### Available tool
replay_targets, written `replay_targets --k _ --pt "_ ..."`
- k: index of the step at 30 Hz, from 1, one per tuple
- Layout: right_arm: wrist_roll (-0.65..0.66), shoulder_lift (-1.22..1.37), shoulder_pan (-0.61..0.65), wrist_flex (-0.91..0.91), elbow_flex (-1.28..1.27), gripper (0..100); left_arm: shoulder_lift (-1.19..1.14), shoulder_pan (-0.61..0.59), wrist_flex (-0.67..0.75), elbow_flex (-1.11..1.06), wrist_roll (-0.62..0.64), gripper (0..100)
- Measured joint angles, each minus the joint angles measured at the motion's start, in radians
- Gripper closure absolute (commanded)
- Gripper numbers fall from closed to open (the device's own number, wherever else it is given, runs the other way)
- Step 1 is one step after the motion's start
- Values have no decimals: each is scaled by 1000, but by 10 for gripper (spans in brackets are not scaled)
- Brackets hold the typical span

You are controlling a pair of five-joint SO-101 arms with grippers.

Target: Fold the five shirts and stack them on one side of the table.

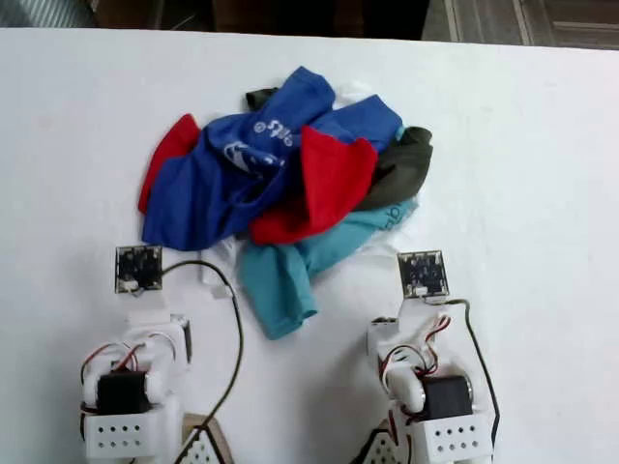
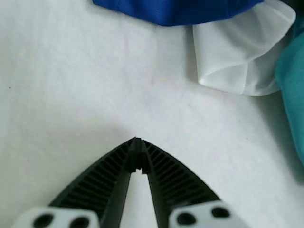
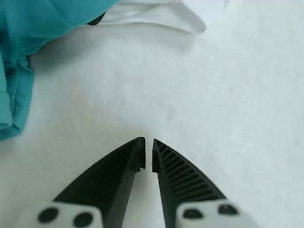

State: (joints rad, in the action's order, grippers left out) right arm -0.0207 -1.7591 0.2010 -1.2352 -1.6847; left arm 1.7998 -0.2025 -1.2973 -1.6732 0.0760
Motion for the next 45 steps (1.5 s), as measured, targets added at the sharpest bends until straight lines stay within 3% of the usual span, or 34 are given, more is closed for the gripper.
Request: replay_targets --k 36,39,45 --pt "0 0 0 0 0 961 0 37 6 0 2 962" --pt "0 0 -8 31 0 960 0 29 98 0 -43 911" --pt "0 0 -68 163 0 960 0 -224 413 0 -258 810"
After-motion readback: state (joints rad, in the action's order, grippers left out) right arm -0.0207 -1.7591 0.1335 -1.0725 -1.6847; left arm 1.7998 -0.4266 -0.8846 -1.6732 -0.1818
